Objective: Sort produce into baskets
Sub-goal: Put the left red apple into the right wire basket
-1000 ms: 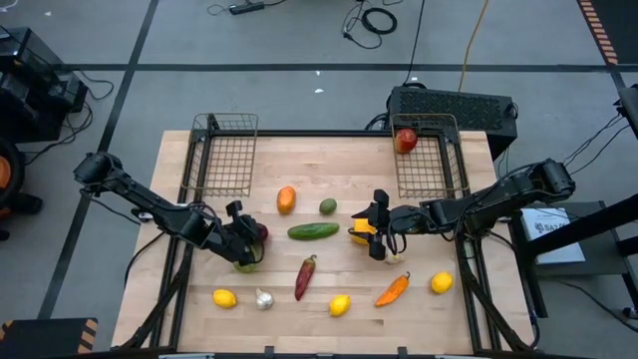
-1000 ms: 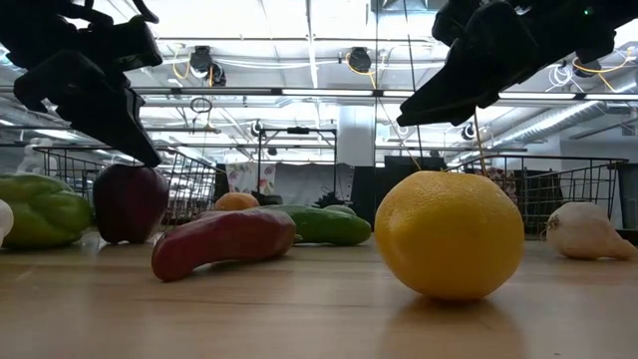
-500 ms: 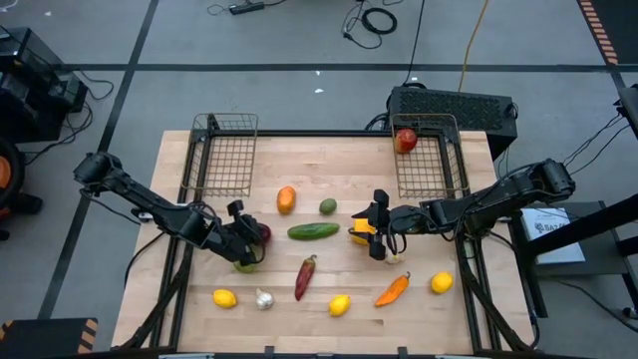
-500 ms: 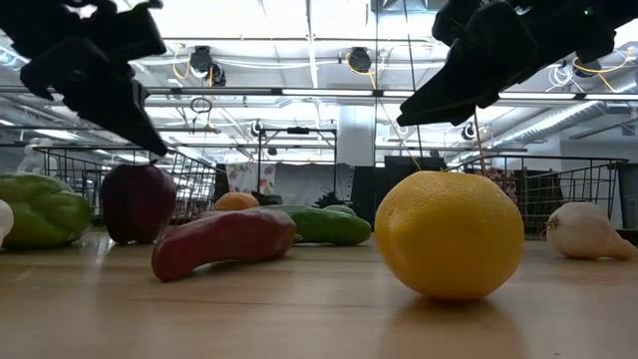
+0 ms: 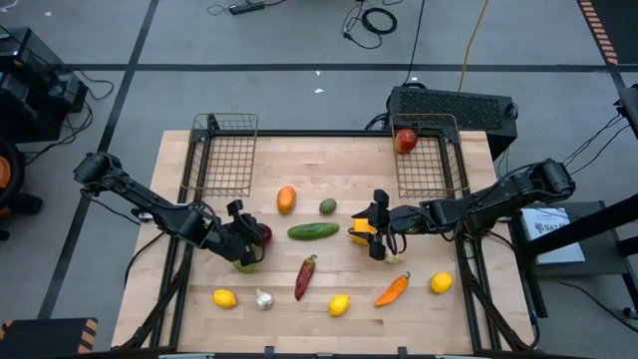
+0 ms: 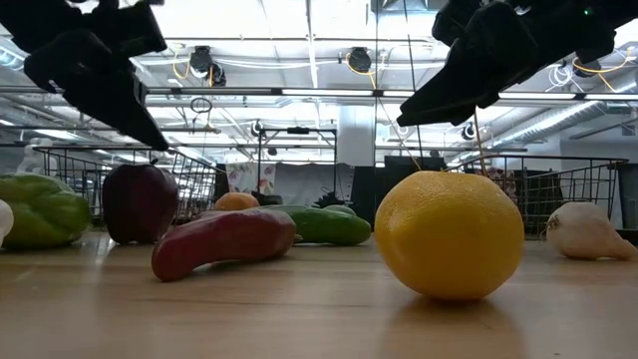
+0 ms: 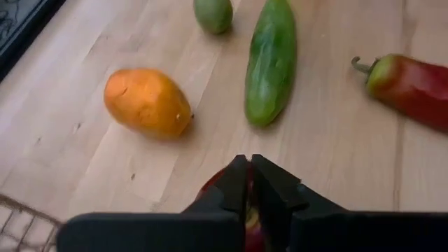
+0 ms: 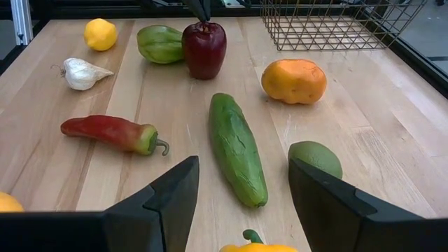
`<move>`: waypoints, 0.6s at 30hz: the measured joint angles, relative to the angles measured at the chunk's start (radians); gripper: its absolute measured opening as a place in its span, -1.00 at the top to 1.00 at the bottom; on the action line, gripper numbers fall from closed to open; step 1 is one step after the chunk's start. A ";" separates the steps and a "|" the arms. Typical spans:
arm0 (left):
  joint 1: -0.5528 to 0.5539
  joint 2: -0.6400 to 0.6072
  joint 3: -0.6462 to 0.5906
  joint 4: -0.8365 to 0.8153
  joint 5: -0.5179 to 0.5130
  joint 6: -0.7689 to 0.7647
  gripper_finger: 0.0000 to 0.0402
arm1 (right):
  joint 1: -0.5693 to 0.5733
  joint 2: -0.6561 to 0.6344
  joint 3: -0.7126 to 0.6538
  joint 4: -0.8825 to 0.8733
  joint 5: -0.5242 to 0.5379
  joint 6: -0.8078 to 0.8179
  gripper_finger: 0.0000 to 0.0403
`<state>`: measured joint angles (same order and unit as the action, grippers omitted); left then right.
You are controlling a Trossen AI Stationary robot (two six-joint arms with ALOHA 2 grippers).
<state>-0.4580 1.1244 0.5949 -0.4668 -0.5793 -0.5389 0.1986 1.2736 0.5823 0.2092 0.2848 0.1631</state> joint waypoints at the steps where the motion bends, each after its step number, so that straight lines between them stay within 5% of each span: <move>1: 0.000 0.000 0.000 -0.027 0.000 -0.023 0.74 | 0.000 0.000 0.000 -0.001 0.000 0.000 -0.05; 8: -0.049 -0.007 -0.069 0.044 -0.067 -0.084 0.33 | 0.000 0.000 0.000 -0.004 -0.003 0.000 -0.05; 18: -0.068 -0.022 -0.087 0.095 -0.103 -0.047 0.30 | 0.000 0.000 0.000 -0.004 -0.003 0.000 -0.05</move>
<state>-0.5262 1.1022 0.5079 -0.3714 -0.6819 -0.5857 0.1986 1.2736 0.5823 0.2053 0.2817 0.1631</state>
